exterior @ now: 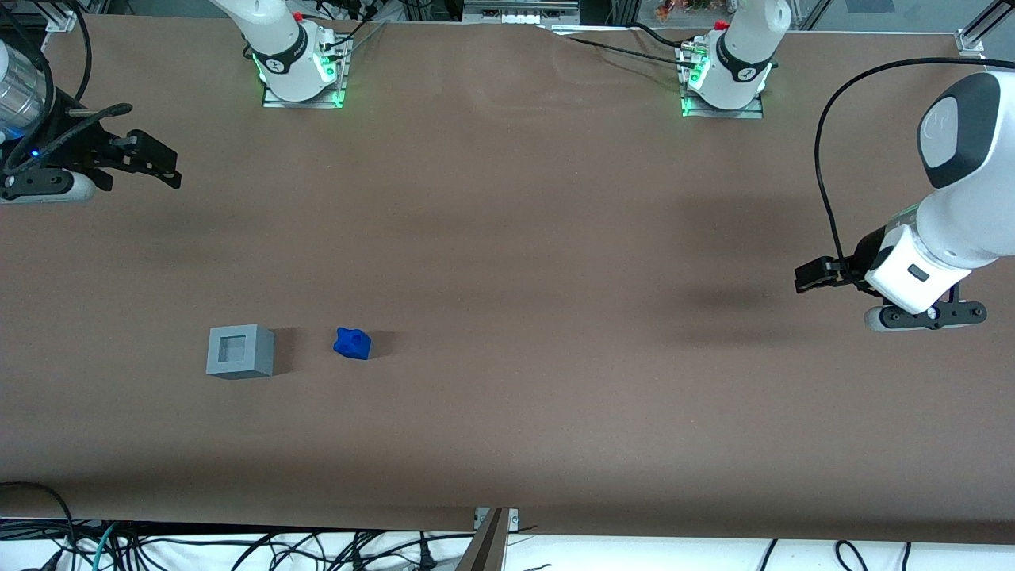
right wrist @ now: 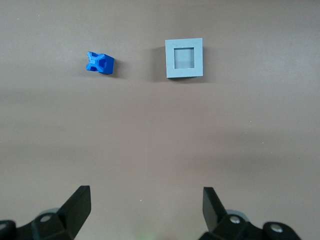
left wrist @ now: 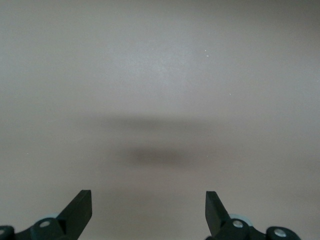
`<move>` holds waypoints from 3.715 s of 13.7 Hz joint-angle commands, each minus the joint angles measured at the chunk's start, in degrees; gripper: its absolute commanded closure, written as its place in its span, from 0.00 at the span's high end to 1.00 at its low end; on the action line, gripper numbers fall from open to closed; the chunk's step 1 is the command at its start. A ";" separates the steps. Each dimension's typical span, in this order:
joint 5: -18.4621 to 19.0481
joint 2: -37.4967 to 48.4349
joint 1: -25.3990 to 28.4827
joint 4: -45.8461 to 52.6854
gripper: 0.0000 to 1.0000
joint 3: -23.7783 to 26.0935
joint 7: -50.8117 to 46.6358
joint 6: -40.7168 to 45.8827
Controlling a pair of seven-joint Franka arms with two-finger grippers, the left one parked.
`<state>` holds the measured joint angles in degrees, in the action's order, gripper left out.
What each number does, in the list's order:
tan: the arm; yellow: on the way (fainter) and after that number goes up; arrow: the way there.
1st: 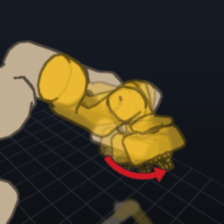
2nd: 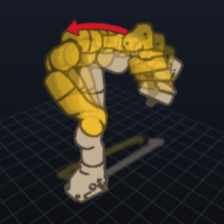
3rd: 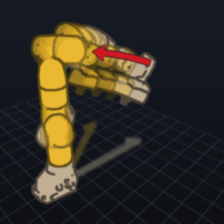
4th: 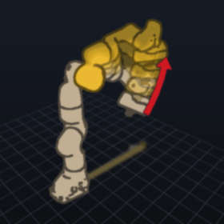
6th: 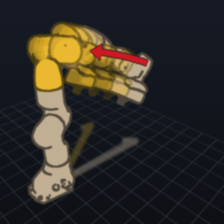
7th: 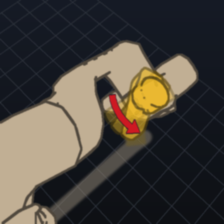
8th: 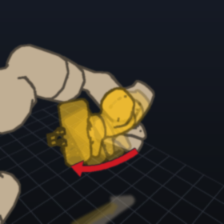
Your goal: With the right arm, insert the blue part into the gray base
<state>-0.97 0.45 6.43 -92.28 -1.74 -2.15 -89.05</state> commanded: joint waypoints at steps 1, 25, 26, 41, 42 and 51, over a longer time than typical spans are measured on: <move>0.88 0.08 -0.01 0.35 0.99 0.24 0.13 0.46; -0.18 -35.96 12.21 0.96 0.99 1.12 -31.17 -43.75; -0.09 -35.96 12.12 0.70 0.99 1.12 -31.07 -43.75; 0.18 -38.33 11.42 -0.53 0.31 0.77 -25.28 -45.87; 0.18 -37.81 10.98 -0.27 0.30 0.77 -24.23 -43.86; -0.35 -28.14 5.44 1.05 0.31 -5.10 5.46 -27.32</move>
<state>-1.00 -29.04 11.93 -90.32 -4.61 -2.38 -117.94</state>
